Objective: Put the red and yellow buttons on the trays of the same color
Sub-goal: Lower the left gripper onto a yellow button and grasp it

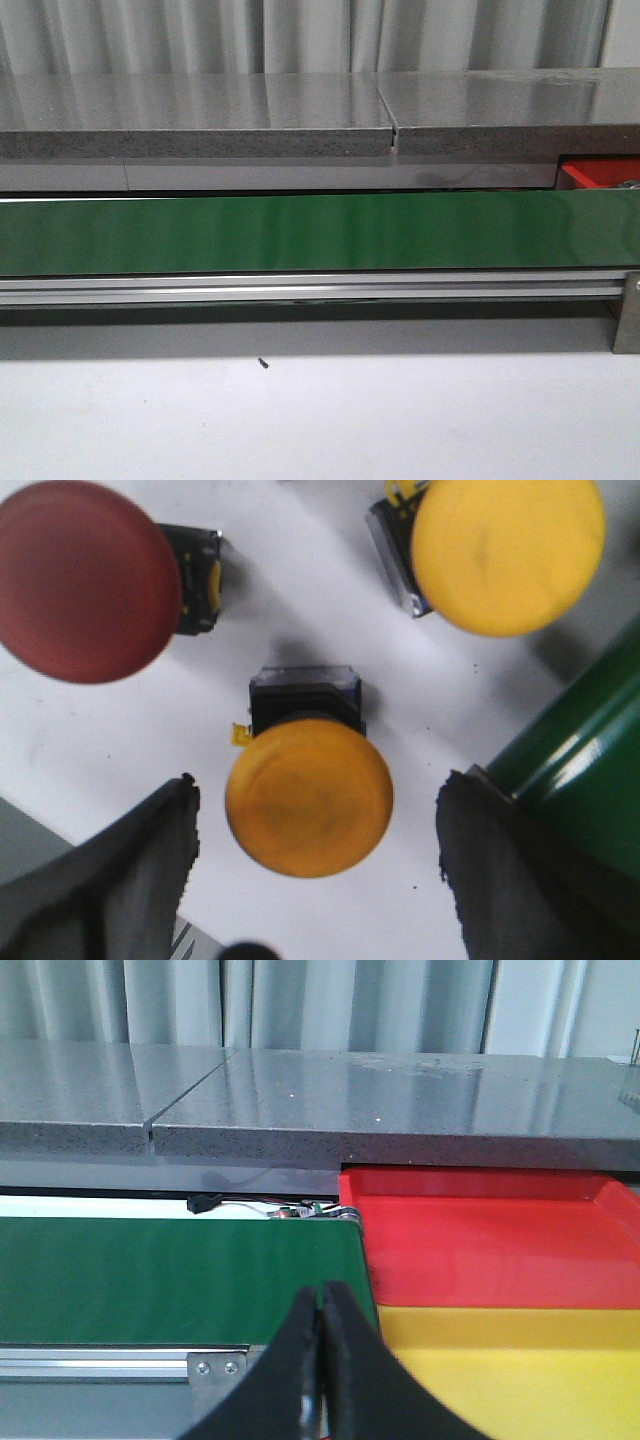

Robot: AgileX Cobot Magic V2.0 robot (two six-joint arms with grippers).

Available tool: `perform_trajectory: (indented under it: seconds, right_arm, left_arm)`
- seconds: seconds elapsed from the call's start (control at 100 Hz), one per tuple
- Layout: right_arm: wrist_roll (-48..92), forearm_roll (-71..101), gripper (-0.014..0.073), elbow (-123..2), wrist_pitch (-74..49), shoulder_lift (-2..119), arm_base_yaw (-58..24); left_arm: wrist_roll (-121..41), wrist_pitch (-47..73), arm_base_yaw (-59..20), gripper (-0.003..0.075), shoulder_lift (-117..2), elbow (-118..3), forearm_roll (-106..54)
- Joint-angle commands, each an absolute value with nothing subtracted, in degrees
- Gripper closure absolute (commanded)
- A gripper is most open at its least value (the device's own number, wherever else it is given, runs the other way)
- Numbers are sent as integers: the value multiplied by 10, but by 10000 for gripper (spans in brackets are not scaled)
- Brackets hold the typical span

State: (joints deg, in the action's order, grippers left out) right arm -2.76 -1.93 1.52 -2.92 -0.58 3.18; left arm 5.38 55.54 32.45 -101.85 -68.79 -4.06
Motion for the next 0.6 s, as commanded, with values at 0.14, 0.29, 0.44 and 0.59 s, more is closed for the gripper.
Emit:
perform_trajectory:
  seconds: [0.14, 0.29, 0.44, 0.59]
  right_arm:
    - [-28, -19, 708, 15, 12, -16, 34]
    - [-28, -19, 708, 15, 12, -16, 34]
    - [-28, -19, 708, 15, 12, -16, 34]
    - [-28, -19, 708, 15, 12, -16, 34]
  left_arm:
    - [62, 543, 325, 379, -1017, -704, -33]
    - [62, 531, 325, 468, -1019, -704, -33]
    - [62, 525, 325, 477, -1002, -704, -33]
    - [57, 541, 325, 477, -962, -704, -33]
